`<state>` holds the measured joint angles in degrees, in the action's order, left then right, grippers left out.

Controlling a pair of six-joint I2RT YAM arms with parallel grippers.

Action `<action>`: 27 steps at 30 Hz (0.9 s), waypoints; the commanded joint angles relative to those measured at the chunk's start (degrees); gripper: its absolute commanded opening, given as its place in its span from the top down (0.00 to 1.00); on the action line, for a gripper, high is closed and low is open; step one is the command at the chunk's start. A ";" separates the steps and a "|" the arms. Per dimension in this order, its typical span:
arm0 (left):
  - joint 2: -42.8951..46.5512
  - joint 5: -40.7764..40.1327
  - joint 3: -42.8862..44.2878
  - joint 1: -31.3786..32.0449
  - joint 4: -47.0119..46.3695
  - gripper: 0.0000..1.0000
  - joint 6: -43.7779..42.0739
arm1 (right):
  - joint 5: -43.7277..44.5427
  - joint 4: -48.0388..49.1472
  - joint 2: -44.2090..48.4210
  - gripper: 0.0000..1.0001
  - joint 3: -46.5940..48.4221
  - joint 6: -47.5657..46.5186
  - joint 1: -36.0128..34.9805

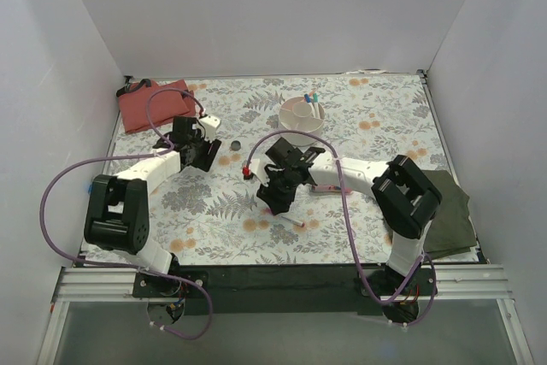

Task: Sort the stationery into containers
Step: Pick up the pen from the center of the board.

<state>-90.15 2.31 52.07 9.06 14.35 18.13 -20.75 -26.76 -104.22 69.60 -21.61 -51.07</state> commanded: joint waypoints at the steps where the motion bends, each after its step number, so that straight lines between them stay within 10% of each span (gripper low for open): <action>1: 5.06 -1.60 -1.01 0.96 -1.60 0.41 -0.47 | 6.24 4.43 -0.01 0.45 -1.40 1.92 -1.84; 18: 8.50 -5.91 -4.96 5.53 -2.92 0.41 -2.22 | 8.18 6.64 -3.35 0.55 -2.45 2.10 -5.36; 23: 7.97 -5.82 -4.79 5.62 -3.62 0.40 -2.48 | 6.95 5.23 -4.41 0.96 -1.58 0.69 -5.88; 27: 7.36 -6.35 -4.26 5.71 -3.63 0.40 -3.10 | 6.95 1.11 -3.44 0.99 4.02 -1.24 -4.05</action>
<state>-84.64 -2.96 47.51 14.59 11.90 16.21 -13.43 -20.80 -106.59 68.49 -20.84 -56.27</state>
